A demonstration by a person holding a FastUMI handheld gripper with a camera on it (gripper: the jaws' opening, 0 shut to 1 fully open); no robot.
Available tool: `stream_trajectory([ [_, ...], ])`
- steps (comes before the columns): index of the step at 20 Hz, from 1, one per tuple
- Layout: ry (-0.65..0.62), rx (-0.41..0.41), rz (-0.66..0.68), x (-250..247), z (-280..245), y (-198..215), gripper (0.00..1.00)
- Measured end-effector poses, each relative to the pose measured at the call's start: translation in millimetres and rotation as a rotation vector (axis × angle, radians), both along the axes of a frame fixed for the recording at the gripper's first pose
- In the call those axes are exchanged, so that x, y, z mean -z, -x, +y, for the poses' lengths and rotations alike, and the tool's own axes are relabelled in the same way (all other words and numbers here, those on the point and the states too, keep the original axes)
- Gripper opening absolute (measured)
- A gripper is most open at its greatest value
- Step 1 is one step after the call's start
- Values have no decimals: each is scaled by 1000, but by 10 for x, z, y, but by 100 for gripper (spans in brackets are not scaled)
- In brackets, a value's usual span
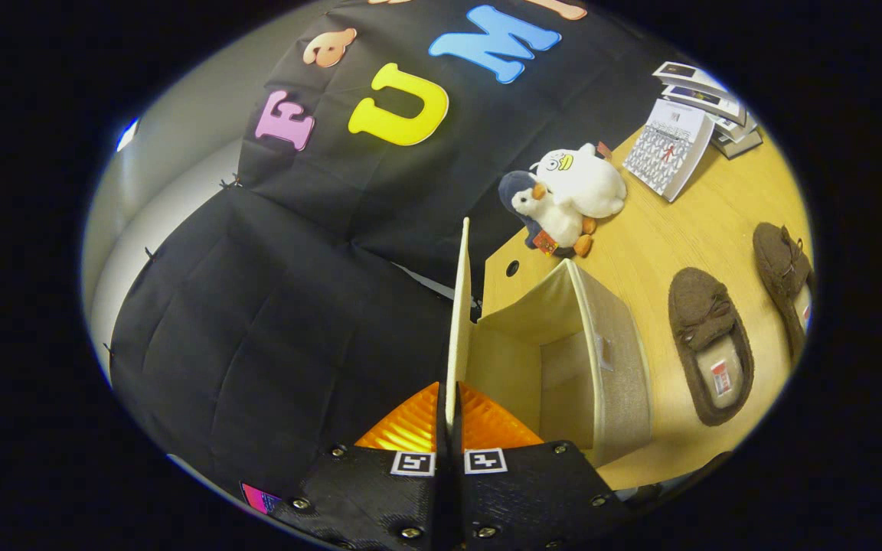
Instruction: Open the storage box then place both shoes into the box .Put the left shoe in first, then the right shoe, with the right side of both shoes facing outward in a uniform manner.
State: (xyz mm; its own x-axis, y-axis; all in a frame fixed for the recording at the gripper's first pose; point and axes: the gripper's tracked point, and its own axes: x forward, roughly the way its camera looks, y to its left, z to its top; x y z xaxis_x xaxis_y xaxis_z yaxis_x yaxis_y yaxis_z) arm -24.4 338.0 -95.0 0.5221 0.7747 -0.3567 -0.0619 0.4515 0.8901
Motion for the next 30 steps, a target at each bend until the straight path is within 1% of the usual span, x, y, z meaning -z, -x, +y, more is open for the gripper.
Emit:
stream_trajectory([
  [8, 136, -68, -107, -394, 652, 12, 0],
  [13, 211, -122, -175, -558, 1127, 97, 0],
  [19, 211, -173, -203, -635, 1650, 213, 0],
  [20, 217, -181, -213, -649, 1716, 227, 6],
  [23, 234, -199, -250, -670, 1904, 258, 6],
  [24, 241, -209, -257, -648, 1980, 270, 11],
  [25, 241, -221, -266, -652, 2043, 316, 11],
  [27, 234, -224, -291, -683, 2097, 323, 17],
  [28, 228, -226, -307, -725, 2134, 324, 26],
  [30, 233, -233, -345, -778, 2125, 328, 48],
])
